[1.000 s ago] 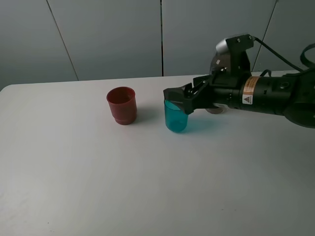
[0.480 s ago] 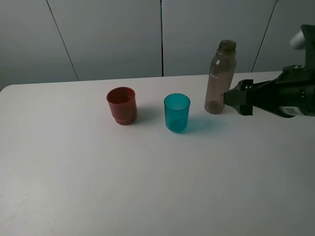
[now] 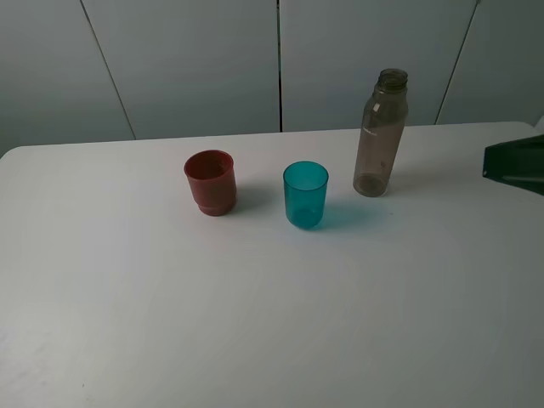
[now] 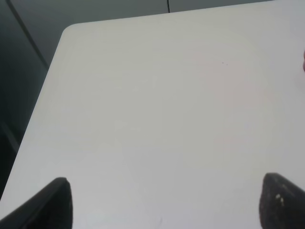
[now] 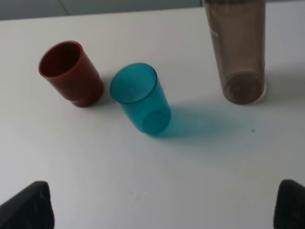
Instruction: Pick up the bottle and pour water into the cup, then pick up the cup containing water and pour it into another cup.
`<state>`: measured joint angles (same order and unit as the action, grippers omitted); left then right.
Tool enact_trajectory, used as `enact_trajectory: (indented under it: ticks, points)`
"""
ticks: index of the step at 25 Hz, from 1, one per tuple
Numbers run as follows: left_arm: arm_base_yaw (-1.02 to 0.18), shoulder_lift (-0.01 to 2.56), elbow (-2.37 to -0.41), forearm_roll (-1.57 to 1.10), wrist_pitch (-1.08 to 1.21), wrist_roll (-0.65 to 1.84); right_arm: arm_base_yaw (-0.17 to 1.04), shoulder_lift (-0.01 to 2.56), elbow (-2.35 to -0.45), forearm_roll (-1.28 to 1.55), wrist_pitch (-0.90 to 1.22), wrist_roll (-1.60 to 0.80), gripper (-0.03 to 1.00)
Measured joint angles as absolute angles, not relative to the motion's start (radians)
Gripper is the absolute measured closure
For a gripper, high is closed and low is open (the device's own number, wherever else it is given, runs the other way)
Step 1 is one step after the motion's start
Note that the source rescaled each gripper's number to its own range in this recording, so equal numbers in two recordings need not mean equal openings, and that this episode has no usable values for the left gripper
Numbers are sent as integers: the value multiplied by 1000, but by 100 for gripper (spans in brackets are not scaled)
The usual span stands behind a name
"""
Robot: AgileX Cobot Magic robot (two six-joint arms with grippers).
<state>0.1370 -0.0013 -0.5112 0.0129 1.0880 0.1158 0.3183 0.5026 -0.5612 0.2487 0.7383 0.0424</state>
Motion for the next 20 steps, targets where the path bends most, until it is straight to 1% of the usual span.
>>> enact_trajectory:
  ticks: [2,6,9,15,20]
  points:
    - [137,-1,-511,13,1088,116,318,440,-601,202,813,42,-3]
    - [137,-1,-511,13,1088,116,318,349,-663,80,1033,40,-3]
    - [137,-1,-511,13,1088,116,318,291,-674,33,1136,24,-3]
    - [137,-1,-511,13,1088,112,318,163,-672,69,1205,18,-3]
    - [137,-1,-511,13,1088,112,318,35,-580,55,1191,12,-3]
